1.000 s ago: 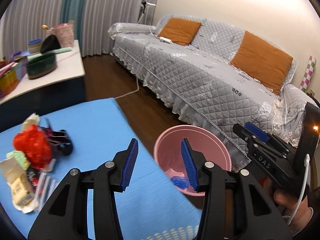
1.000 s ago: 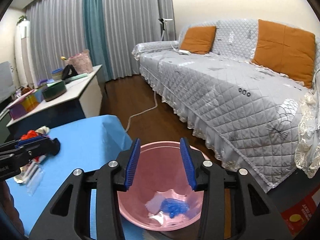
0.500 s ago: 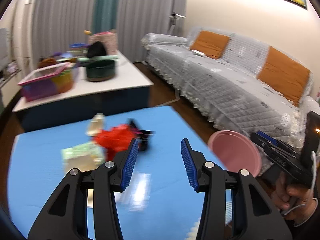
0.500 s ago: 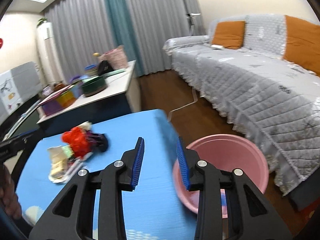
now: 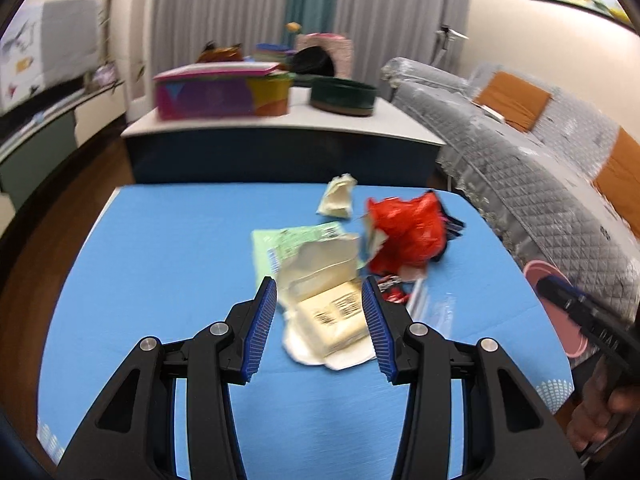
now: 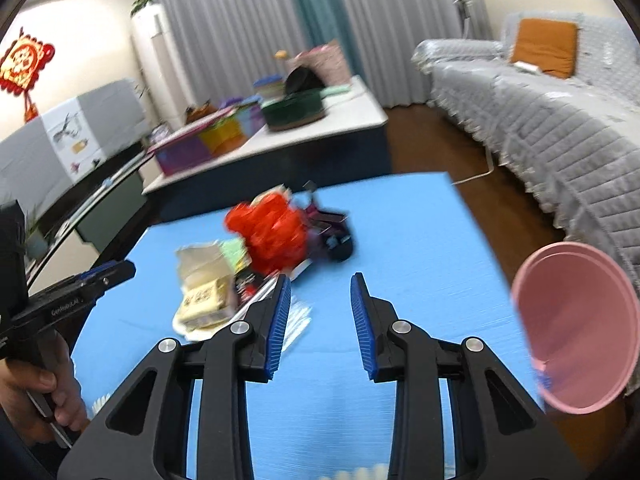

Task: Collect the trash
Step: 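Move both tools back over the table toward the tissue pack and straws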

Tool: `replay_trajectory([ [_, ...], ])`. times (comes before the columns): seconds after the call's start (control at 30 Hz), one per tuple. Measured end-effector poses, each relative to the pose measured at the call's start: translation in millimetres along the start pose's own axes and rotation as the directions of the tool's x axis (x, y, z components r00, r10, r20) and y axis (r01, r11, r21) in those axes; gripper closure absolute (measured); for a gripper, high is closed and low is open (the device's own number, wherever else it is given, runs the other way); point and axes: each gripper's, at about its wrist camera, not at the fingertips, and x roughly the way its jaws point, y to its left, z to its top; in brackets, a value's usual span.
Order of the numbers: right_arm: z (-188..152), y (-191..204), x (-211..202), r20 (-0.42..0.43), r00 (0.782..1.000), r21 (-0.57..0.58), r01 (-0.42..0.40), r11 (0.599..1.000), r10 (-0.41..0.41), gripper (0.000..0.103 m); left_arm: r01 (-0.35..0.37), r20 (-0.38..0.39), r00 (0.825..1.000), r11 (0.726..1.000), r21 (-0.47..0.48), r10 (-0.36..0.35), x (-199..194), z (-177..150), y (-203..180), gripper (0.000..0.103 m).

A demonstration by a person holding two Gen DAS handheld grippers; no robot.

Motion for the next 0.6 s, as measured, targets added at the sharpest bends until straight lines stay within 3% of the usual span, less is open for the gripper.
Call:
replay_trajectory([
  [0.3, -23, 23, 60, -0.143, 0.989, 0.040, 0.041, 0.998, -0.035, 0.066, -0.033, -0.029, 0.999, 0.999, -0.034, 0.032, 15, -17, 16, 0.059],
  [0.43, -29, 28, 76, -0.182, 0.982, 0.035, 0.058, 0.998, -0.050, 0.057, -0.034, -0.040, 0.999, 0.999, -0.022, 0.033, 21, -20, 17, 0.059],
  [0.6, -36, 37, 89, -0.220, 0.974, 0.006, 0.065, 0.998, -0.062, 0.057, -0.031, -0.049, 0.998, 0.999, -0.036, 0.029, 27, -19, 17, 0.059],
])
